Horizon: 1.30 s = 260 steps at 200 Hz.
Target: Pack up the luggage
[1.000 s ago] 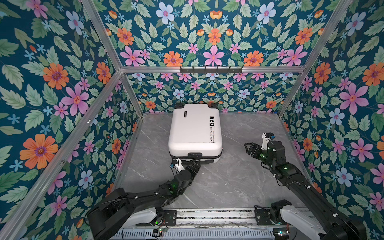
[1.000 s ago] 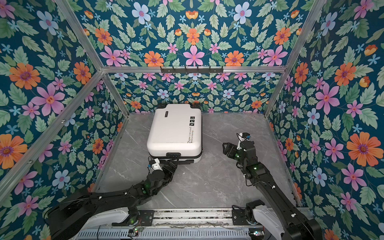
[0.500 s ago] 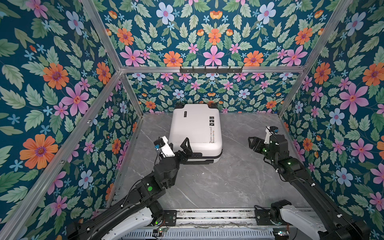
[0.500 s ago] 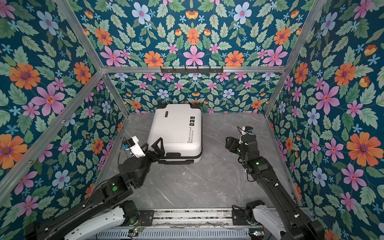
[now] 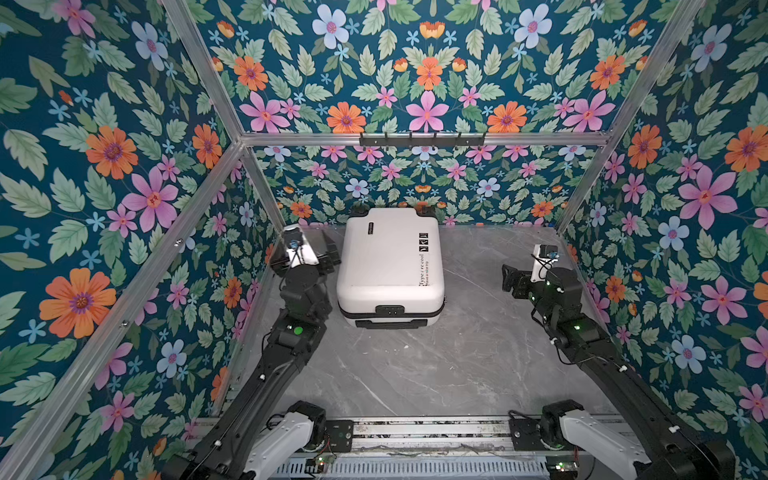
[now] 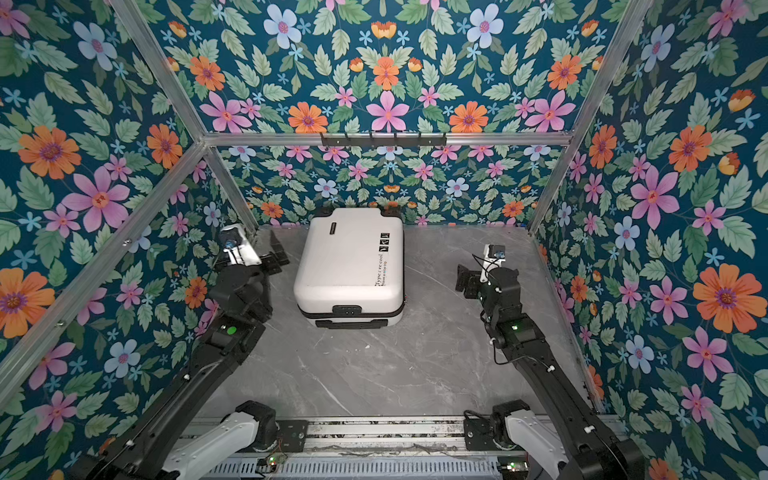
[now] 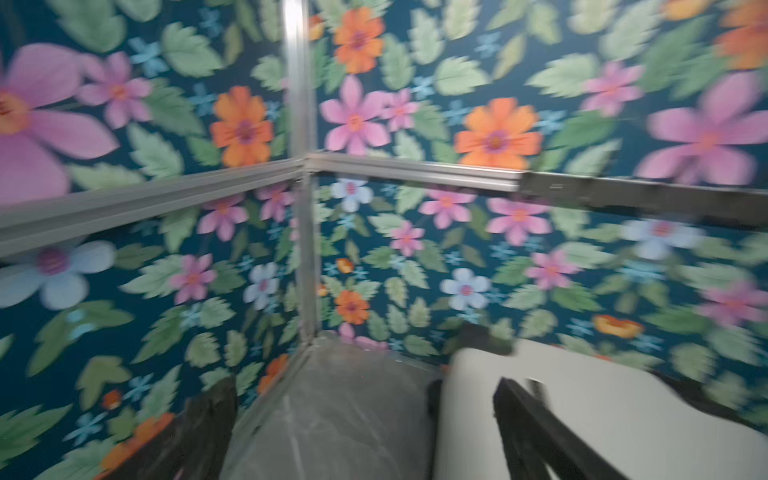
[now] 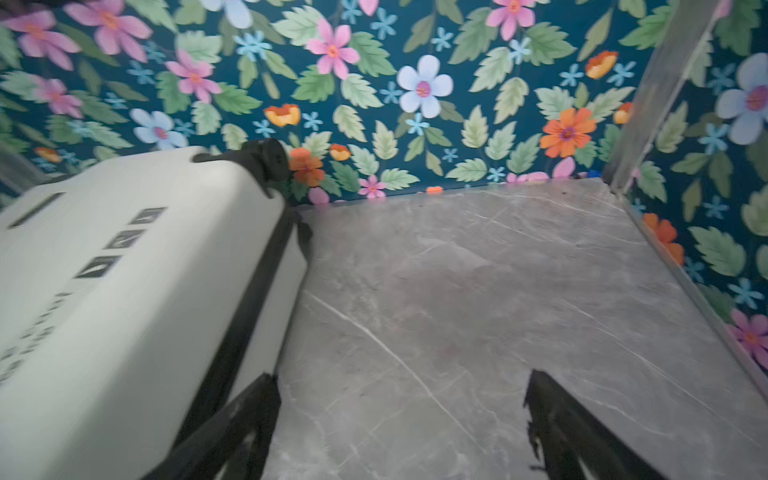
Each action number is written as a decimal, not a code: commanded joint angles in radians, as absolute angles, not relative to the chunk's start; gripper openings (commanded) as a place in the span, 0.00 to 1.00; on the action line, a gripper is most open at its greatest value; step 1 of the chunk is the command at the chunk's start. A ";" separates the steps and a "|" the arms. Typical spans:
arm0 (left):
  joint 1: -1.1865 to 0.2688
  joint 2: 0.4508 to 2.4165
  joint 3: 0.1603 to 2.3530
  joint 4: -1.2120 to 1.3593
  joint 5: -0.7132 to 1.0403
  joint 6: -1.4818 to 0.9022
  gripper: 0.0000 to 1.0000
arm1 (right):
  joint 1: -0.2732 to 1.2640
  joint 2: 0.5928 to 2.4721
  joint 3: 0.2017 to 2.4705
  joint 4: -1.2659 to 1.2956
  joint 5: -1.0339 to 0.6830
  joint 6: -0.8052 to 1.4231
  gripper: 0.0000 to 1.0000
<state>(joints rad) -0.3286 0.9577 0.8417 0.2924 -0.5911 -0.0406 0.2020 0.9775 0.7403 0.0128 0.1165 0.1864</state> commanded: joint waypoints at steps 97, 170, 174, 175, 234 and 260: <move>-0.028 1.182 0.344 0.694 -0.451 -0.216 0.99 | 0.035 1.093 0.386 0.457 0.266 0.084 0.92; -0.030 1.483 0.141 1.394 -0.268 -0.053 0.99 | 0.035 1.279 0.255 0.860 0.167 0.042 0.94; -0.030 1.507 0.135 1.429 -0.257 -0.051 0.99 | 0.035 1.301 0.246 0.895 0.161 0.040 0.94; -0.029 1.513 0.134 1.438 -0.254 -0.051 0.99 | 0.035 1.307 0.244 0.905 0.159 0.038 0.94; -0.028 1.627 0.186 1.460 -0.218 -0.034 0.99 | 0.009 1.455 0.297 0.939 0.124 0.058 0.96; -0.028 1.620 0.268 1.298 -0.221 -0.033 0.99 | -0.008 1.444 0.307 0.900 0.106 0.070 0.97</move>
<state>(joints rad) -0.0280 1.6196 0.2310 1.3937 -0.2352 -0.0486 -0.0021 1.4452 0.3004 0.9253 0.1341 0.0509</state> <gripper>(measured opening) 0.992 0.968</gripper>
